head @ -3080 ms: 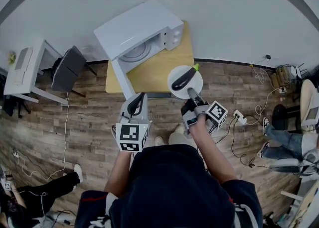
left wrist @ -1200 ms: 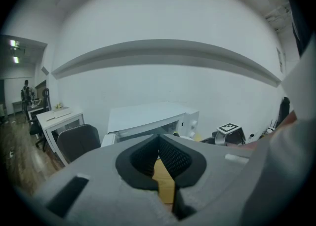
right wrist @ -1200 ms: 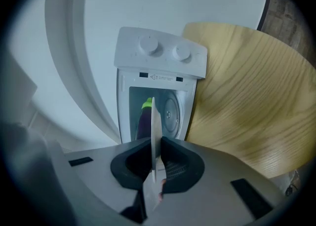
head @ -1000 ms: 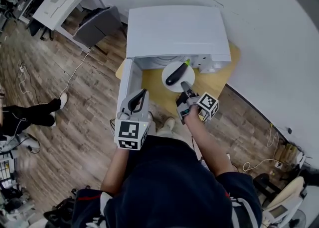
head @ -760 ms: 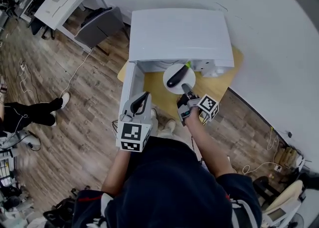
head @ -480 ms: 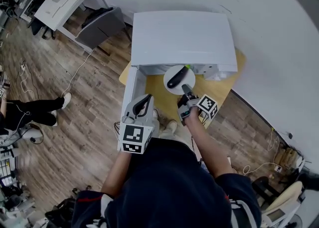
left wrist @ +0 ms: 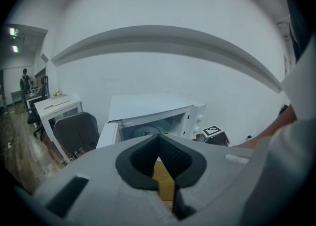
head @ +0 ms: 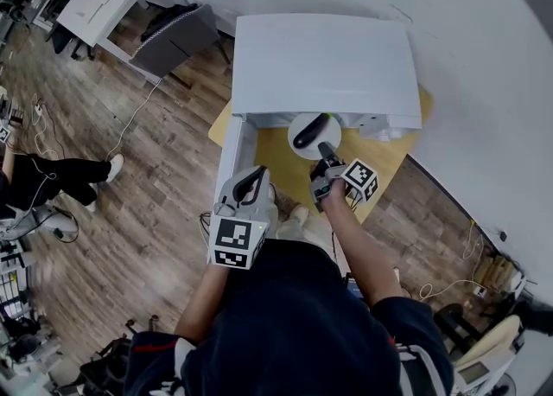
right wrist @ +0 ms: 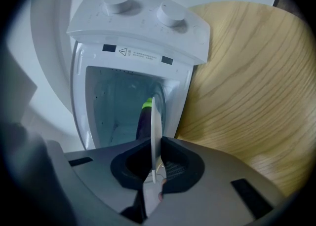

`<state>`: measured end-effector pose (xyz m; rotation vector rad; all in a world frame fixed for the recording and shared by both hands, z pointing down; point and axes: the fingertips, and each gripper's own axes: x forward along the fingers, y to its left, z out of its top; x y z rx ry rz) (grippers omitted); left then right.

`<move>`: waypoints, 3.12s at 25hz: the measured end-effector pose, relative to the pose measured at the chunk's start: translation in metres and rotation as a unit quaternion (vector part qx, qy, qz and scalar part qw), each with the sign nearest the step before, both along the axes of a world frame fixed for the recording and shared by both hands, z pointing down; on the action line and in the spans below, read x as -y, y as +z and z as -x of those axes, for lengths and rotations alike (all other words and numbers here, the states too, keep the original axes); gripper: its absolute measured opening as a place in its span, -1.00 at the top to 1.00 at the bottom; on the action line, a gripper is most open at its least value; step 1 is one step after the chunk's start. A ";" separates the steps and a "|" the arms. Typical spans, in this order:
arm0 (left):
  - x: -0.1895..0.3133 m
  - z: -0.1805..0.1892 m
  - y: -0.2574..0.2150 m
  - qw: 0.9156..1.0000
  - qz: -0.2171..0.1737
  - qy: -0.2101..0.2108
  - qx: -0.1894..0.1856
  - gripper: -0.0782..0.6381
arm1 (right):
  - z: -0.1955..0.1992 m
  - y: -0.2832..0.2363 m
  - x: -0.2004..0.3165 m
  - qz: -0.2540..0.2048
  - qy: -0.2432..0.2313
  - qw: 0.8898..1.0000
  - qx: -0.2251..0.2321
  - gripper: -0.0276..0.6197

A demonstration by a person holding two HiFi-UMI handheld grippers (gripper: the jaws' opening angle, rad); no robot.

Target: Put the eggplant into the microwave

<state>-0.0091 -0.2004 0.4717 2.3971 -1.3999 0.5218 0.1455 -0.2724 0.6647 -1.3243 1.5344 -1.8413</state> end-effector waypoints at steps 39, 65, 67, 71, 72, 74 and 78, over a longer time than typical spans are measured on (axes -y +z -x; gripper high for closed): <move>-0.002 0.000 0.017 0.999 0.031 0.023 0.002 0.74 | 0.025 0.036 0.058 0.039 0.024 0.999 -0.028 0.83; -0.004 -0.004 0.016 0.999 0.021 0.041 0.001 0.74 | 0.014 0.022 0.025 0.018 0.043 0.999 -0.007 0.59; -0.005 -0.004 0.016 0.999 0.022 0.042 0.000 0.74 | 0.014 0.022 0.020 0.019 0.042 0.999 -0.008 0.64; -0.004 -0.012 0.015 0.998 0.018 0.060 0.002 0.74 | 0.011 0.024 0.017 0.025 0.032 0.999 -0.017 0.69; -0.002 -0.014 0.015 0.998 0.015 0.063 0.004 0.74 | 0.010 0.025 0.016 0.027 0.031 0.999 -0.017 0.70; 0.002 -0.015 0.014 0.998 0.012 0.060 0.004 0.74 | 0.007 0.028 0.015 0.030 0.032 0.999 -0.014 0.72; 0.004 -0.010 0.013 0.999 0.015 0.049 -0.003 0.74 | 0.011 0.031 0.016 0.031 0.027 0.999 -0.017 0.73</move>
